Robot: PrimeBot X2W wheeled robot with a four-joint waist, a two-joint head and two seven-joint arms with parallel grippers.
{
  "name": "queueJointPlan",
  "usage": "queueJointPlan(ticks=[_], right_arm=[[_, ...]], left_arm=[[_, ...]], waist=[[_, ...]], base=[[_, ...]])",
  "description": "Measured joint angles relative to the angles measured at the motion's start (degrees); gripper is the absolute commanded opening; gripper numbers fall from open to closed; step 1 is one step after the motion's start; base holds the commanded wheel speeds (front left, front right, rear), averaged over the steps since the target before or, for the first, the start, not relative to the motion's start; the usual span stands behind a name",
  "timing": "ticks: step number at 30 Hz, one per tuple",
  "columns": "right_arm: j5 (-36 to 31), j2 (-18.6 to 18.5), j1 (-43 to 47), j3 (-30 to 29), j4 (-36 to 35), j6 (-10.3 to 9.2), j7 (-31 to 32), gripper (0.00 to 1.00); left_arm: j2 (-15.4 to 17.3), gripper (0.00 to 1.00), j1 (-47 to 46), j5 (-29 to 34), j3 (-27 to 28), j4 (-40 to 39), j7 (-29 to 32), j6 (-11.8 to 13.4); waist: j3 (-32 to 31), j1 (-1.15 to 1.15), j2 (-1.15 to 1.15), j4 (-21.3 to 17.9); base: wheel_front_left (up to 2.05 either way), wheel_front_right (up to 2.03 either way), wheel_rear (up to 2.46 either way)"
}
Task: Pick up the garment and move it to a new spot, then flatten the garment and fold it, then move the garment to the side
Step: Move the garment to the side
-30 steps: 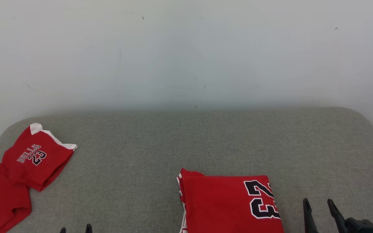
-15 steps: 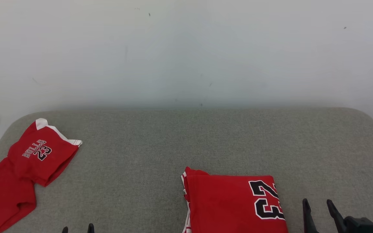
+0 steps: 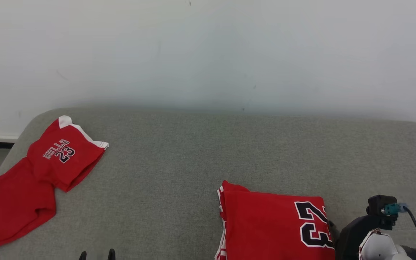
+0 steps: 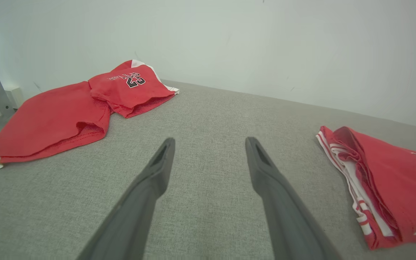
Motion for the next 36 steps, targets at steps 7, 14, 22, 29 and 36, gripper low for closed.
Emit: queueJointPlan(ticks=[7, 14, 22, 29, 36], right_arm=[[0.70, 0.05, -1.37, -1.59, 7.81, 0.00, 2.83, 1.00], [3.19, -0.13, -3.70, -1.32, 13.05, -0.01, 2.45, 0.42], [2.14, -0.11, -6.30, 1.22, 16.48, 0.01, 0.07, 0.00], [-5.53, -2.97, -14.10, 3.35, 14.43, 0.01, -3.48, 0.00], [-9.13, -10.88, -23.66, 1.63, 15.77, 0.01, -6.26, 0.00]], left_arm=[[0.59, 1.00, -0.27, -0.31, -0.70, 0.14, 0.00, 0.00], [1.11, 1.00, -0.46, -0.44, -0.80, 0.03, 0.00, 0.00], [1.10, 1.00, -1.37, -0.74, -1.33, -2.00, 0.01, 0.00], [0.86, 1.00, -2.63, -1.13, -1.63, -5.83, -0.01, 0.00], [1.77, 1.00, -7.93, 0.02, -3.79, -9.84, 0.00, 0.00]], waist=[[1.35, 0.00, 0.00, 3.26], [2.15, 0.00, 0.00, 5.09], [2.55, 0.00, -0.01, 4.28], [4.65, 0.00, 0.00, 1.29], [10.81, 0.01, 0.00, -2.28]], base=[[0.00, 0.00, 0.00], [0.00, 0.00, 0.00], [0.00, 0.00, 0.00], [0.00, 0.00, 0.00], [0.00, 0.00, 0.00]])
